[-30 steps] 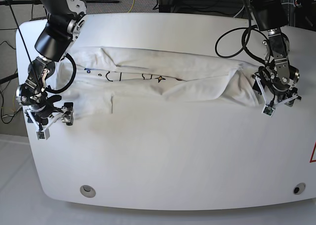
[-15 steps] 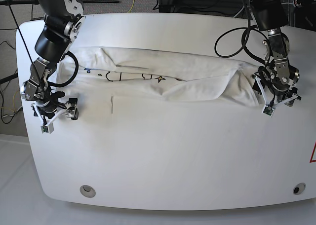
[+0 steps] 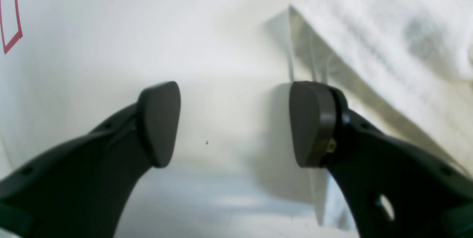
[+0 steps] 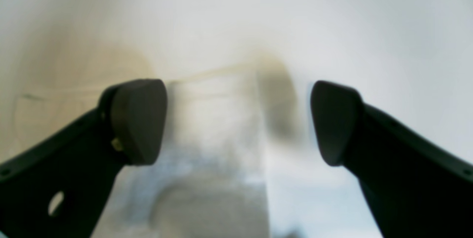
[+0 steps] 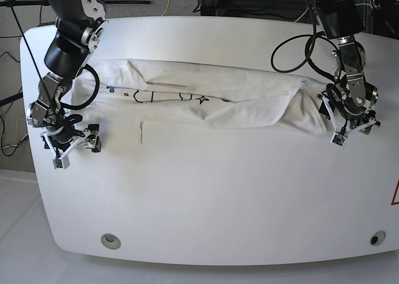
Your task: Fold the T-shirt properly
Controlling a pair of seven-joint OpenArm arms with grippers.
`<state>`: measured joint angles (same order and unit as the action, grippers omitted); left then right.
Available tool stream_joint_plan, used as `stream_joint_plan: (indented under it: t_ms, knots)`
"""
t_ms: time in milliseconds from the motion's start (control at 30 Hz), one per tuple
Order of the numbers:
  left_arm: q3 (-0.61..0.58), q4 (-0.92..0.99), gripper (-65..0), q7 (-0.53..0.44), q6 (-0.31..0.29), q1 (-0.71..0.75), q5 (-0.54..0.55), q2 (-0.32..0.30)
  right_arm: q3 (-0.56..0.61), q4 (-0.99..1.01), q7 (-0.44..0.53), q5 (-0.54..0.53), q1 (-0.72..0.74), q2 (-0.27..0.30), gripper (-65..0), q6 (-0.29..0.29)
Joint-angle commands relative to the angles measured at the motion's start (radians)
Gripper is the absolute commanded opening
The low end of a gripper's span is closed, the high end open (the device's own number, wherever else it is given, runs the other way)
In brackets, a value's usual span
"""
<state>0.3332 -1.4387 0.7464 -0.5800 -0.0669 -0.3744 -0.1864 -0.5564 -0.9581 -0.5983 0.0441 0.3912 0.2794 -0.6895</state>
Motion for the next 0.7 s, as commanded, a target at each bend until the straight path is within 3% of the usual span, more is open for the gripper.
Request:
stream_joint_plan:
  t_ms: [0, 667]
  knots:
    - [0.001, -0.01, -21.7, 0.006, -0.001, -0.011, -0.008, -0.006, -0.003, -0.014, 0.01, -0.014, 0.021, 0.011, -6.0, -0.009]
    - [0.001, -0.01, -21.7, 0.006, -0.001, -0.011, -0.008, -0.006, -0.003, -0.019, 0.007, -0.014, -0.015, 0.004, -6.3, -0.009]
